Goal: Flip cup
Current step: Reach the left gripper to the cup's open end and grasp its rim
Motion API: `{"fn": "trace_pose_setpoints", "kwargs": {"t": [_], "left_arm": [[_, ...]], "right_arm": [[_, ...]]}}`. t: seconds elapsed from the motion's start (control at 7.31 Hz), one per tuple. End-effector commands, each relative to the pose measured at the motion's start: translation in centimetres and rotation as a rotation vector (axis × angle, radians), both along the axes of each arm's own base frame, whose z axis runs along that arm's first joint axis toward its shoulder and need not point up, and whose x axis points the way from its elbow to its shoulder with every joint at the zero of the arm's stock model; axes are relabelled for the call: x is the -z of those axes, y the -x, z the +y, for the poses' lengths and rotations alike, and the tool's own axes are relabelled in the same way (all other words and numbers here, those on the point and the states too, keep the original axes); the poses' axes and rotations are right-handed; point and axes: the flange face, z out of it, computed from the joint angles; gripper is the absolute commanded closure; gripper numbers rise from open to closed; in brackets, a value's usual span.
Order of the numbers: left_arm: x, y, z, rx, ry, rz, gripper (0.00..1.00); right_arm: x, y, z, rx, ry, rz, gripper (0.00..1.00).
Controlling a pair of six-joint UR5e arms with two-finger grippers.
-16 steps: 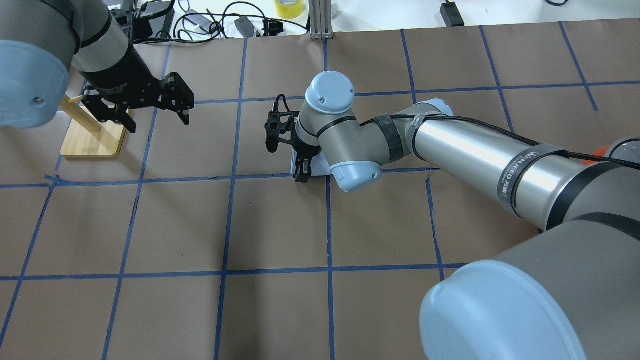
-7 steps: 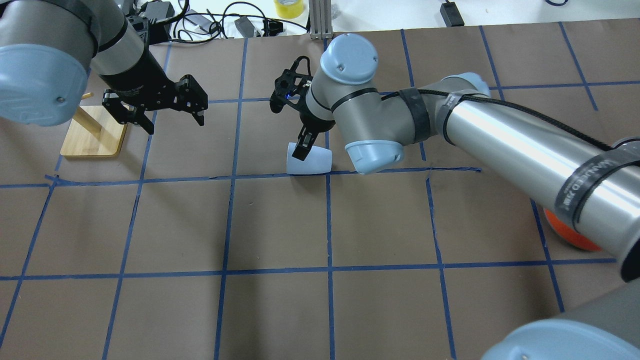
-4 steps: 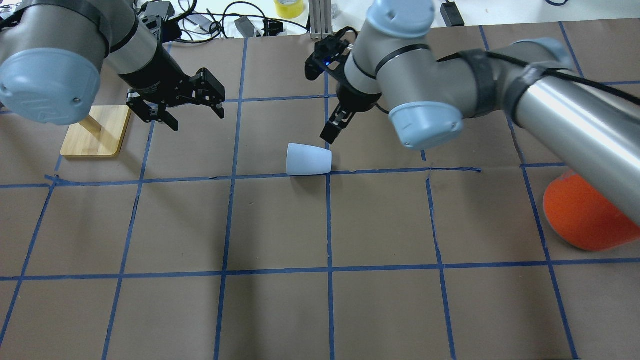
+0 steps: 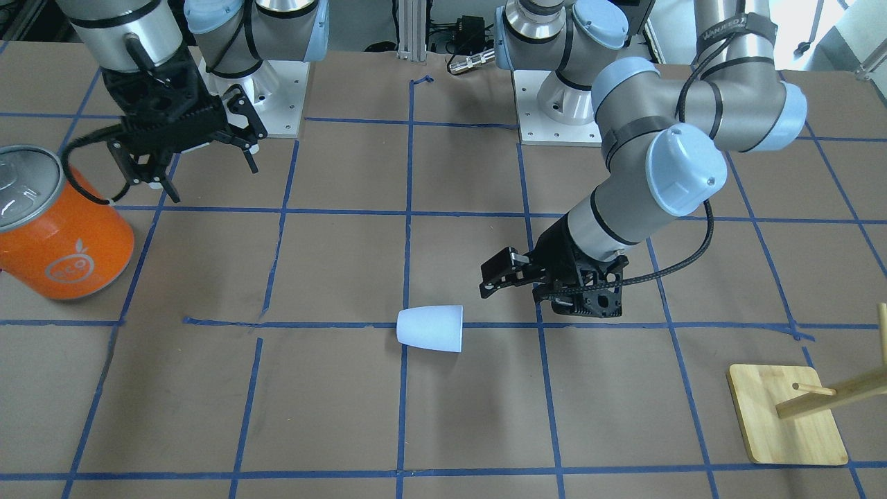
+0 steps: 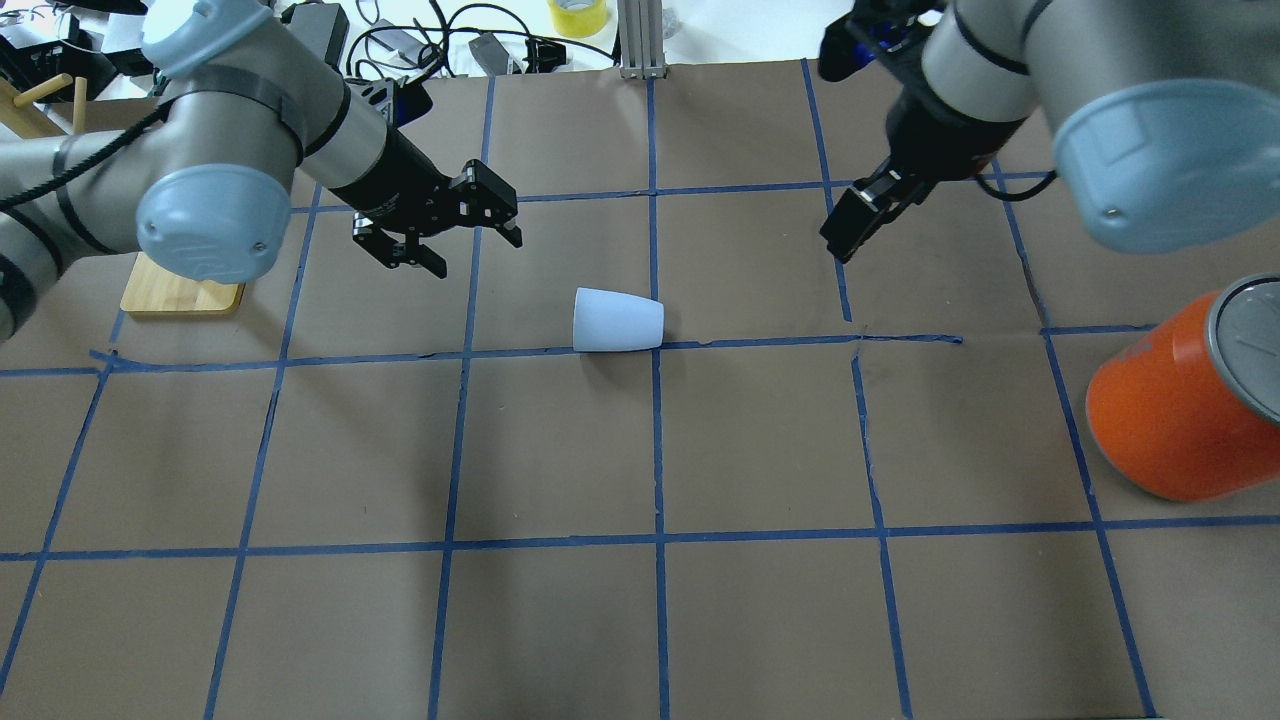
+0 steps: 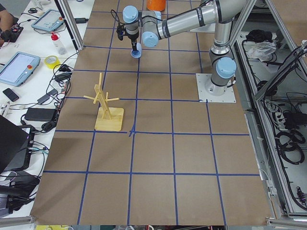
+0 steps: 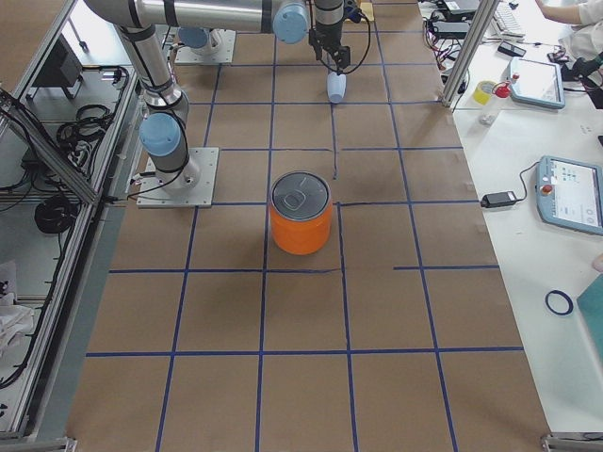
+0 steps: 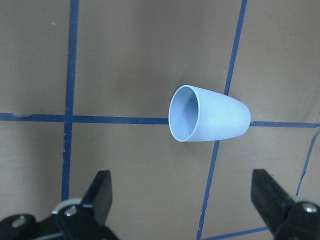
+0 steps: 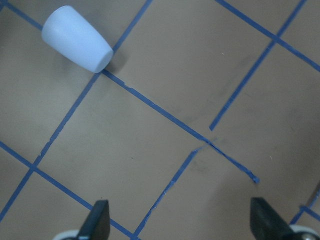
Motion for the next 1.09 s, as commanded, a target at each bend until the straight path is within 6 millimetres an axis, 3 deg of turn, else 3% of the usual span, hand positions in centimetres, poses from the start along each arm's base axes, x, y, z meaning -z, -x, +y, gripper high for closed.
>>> {"fn": "trace_pose_setpoints", "kwargs": {"t": [0.0, 0.14, 0.55, 0.82, 0.96], "left_arm": [[3.7, 1.5, -2.0, -0.010, 0.021, 0.081, 0.00], [5.0, 2.5, -2.3, 0.004, 0.024, 0.094, 0.00], [9.5, 4.6, -2.7, 0.027, -0.024, 0.123, 0.00], [10.3, 7.4, -1.7, 0.044, -0.047, 0.124, 0.09], [10.5, 7.6, -1.5, 0.048, -0.054, 0.123, 0.04]], "right_arm": [[-3.1, 1.5, -1.0, 0.186, 0.013, 0.058, 0.00], [-3.7, 1.5, -2.4, 0.246, 0.021, 0.048, 0.00], [-3.6, 1.4, -3.0, 0.318, 0.028, 0.035, 0.00], [-3.3, 1.1, -2.8, 0.512, 0.015, -0.007, 0.00], [-3.0, 1.2, -2.9, 0.499, 0.009, -0.011, 0.00]]}}
